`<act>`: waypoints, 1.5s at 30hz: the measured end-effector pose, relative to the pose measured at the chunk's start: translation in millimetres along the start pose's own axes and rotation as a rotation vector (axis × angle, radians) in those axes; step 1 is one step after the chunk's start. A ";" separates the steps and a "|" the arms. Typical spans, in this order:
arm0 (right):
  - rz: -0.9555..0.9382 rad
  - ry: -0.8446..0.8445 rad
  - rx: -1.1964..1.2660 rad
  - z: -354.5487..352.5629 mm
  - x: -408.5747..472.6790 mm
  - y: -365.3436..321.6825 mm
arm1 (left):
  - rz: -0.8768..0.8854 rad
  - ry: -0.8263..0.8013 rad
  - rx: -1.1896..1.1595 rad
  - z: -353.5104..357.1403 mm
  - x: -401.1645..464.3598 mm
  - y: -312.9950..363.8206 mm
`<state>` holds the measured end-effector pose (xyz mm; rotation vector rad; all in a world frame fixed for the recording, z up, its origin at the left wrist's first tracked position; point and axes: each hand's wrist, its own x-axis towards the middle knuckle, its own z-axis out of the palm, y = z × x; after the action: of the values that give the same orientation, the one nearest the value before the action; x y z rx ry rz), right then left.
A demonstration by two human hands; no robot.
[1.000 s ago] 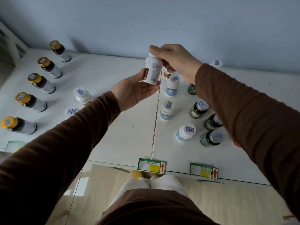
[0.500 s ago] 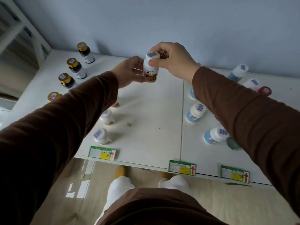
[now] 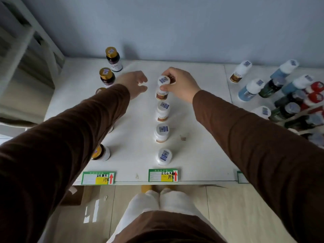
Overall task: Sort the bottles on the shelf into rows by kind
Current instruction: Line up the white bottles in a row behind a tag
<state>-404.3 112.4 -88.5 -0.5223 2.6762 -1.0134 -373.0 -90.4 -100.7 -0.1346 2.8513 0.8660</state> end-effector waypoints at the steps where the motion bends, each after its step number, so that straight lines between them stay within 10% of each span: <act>1: 0.009 0.000 -0.009 4.2 2.3 -0.8 | 0.000 0.005 0.025 1.7 2.1 -2.7; 18: 0.028 -0.011 -0.087 11.3 3.5 3.7 | 0.101 0.018 0.134 -5.4 21.4 0.5; 34: 0.056 0.162 -0.312 -167.7 -9.3 121.6 | 0.255 -0.031 0.075 63.9 80.8 176.9; 45: 0.009 -0.167 -0.427 -241.3 26.0 227.6 | 0.031 -0.045 -0.070 187.4 149.1 256.1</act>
<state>-564.8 403.1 -67.2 -0.6392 2.7376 -0.3678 -529.9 220.6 -141.3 -0.0785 2.7897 0.9626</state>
